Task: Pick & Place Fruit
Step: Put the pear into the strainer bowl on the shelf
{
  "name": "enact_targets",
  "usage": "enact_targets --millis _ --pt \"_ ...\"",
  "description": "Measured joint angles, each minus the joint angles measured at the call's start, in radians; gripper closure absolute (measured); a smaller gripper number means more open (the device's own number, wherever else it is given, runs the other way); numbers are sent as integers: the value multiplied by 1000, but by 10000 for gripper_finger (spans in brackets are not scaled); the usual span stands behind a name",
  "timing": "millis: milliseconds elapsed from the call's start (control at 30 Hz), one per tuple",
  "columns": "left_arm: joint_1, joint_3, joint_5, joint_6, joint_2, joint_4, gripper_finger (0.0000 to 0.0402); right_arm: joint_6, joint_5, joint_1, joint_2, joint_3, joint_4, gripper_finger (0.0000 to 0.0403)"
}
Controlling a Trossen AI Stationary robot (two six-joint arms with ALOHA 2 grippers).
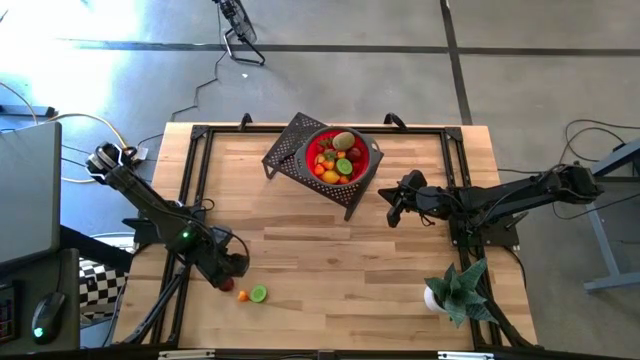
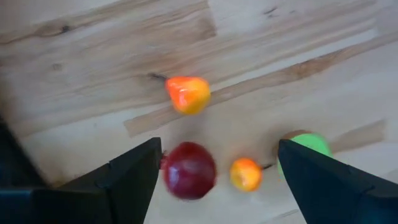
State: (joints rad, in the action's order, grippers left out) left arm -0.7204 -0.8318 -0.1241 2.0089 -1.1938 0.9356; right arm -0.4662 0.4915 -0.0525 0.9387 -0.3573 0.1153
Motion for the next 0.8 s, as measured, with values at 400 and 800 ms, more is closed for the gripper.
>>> enact_targets --millis 400,800 --pt "0 0 -17 34 -143 -10 84 0 0 0 0 0 0 400" --pt "0 0 -24 162 -264 -14 84 -9 0 0 0 0 0 400"
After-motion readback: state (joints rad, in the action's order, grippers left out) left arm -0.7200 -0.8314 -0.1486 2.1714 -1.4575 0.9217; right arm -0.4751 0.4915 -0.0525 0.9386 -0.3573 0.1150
